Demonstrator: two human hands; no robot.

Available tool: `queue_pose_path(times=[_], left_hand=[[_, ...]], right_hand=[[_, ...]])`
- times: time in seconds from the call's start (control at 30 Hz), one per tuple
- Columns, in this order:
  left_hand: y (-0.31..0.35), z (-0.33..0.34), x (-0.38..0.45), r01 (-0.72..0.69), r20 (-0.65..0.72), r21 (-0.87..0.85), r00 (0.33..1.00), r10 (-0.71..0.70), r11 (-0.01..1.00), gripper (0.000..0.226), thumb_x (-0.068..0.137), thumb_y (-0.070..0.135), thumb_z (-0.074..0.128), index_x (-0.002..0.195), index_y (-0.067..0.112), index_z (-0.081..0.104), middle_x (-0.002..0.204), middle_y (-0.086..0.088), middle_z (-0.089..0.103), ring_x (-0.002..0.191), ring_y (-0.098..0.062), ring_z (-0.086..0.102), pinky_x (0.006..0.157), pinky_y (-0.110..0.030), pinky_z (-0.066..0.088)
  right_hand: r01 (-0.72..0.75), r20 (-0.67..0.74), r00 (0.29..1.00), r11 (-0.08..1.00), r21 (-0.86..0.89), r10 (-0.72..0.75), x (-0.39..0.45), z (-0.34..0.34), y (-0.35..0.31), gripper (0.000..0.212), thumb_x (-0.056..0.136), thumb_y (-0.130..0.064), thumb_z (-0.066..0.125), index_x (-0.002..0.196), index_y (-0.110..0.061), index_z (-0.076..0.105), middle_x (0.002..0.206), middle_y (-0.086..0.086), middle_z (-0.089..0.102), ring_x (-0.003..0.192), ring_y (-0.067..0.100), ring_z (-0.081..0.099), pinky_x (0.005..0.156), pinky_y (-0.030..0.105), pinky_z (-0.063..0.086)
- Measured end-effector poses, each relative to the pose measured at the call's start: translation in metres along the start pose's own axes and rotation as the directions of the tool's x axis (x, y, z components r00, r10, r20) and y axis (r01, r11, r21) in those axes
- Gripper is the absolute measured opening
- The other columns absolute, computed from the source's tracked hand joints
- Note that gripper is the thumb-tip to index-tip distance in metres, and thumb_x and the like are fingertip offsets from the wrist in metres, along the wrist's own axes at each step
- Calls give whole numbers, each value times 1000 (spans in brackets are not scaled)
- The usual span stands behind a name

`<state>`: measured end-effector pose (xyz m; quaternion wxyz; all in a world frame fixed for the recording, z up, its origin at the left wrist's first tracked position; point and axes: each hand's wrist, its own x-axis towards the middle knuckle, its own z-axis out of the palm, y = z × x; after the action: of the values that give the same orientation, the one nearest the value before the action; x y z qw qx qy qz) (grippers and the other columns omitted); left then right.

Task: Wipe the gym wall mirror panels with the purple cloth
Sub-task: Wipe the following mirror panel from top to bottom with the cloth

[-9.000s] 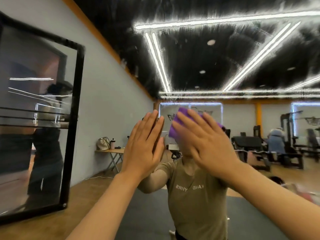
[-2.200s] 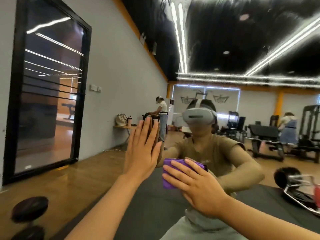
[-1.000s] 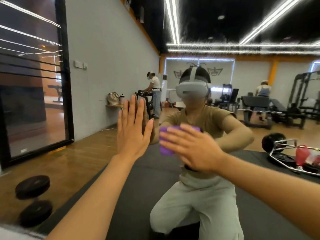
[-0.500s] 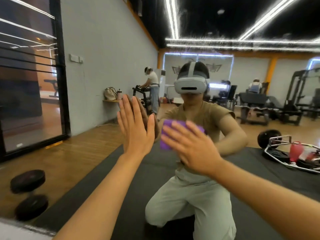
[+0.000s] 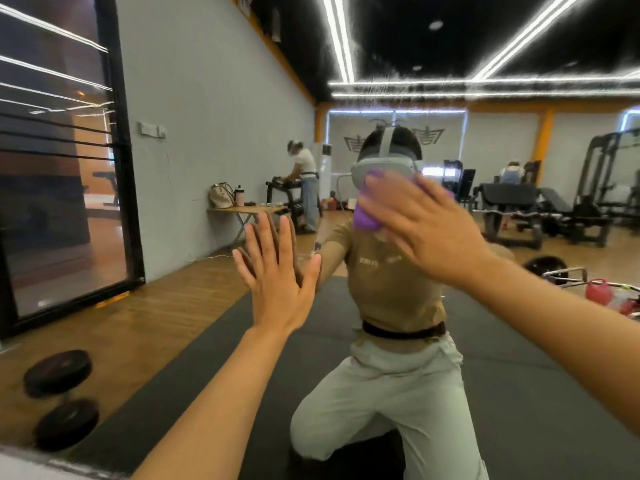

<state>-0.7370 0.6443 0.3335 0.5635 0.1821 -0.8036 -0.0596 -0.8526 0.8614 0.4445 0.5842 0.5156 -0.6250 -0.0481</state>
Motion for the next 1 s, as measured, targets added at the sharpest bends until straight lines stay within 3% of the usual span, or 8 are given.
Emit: queue_pose_path(times=[0.17,0.23,0.4,0.57,0.7,0.77,0.87,1.0], left_hand=[[0,-2,1,35,34,5,999,-36,999,80,96,72,15,159,29,-8,168,-2,-14,154,-25,-14,119,-55,-11],[1,-4,1,59,70,-6,996,-59,998,80,94,71,18,157,30,-10,167,-1,-17,154,-23,-17,119,-56,-12],[4,-6,3,72,102,-3,992,-71,997,80,91,71,15,154,32,-13,162,4,-25,152,-21,-23,119,-53,-16],[-1,-5,3,56,90,12,994,-57,998,78,94,73,14,154,36,-19,160,8,-30,147,-14,-32,119,-52,-17],[0,-5,1,35,70,2,997,-35,999,78,92,78,9,152,40,-23,162,6,-26,149,-17,-27,120,-54,-15],[0,-6,0,26,63,-4,998,-26,1000,76,92,78,10,149,46,-28,162,7,-26,150,-17,-27,119,-52,-17],[0,-4,-2,10,37,-15,999,-9,1000,80,93,78,15,152,44,-25,165,2,-23,152,-20,-25,119,-48,-19],[-2,-4,0,14,90,50,996,-18,999,92,85,88,11,152,39,-30,162,2,-34,151,-23,-28,118,-50,-21]], right_hand=[[-176,-95,979,983,51,180,11,-1,1,53,108,-32,34,160,-23,29,166,6,24,155,26,16,126,45,5],[-178,-130,974,982,68,186,-4,8,-17,54,107,-29,39,159,-21,30,166,6,24,155,27,17,126,45,3],[73,-35,997,996,47,-72,-81,34,-56,75,92,-25,62,159,-23,28,167,4,18,155,25,15,126,48,9],[167,64,983,985,50,-170,-138,47,-88,88,88,-25,70,160,-23,22,168,1,13,156,24,8,127,45,3],[243,84,966,970,17,-243,-141,48,-80,82,94,-27,51,163,-21,7,169,1,3,156,22,2,127,42,-1],[253,108,962,967,13,-253,-132,43,-69,76,94,-24,43,163,-20,10,169,1,5,156,21,3,127,41,-1],[115,54,992,993,33,-117,-97,26,-37,68,94,-21,38,160,-18,23,167,5,20,155,23,14,126,44,8],[-167,-64,983,985,39,169,-26,-9,32,59,104,-31,32,160,-15,22,167,8,17,155,25,13,126,45,8]])
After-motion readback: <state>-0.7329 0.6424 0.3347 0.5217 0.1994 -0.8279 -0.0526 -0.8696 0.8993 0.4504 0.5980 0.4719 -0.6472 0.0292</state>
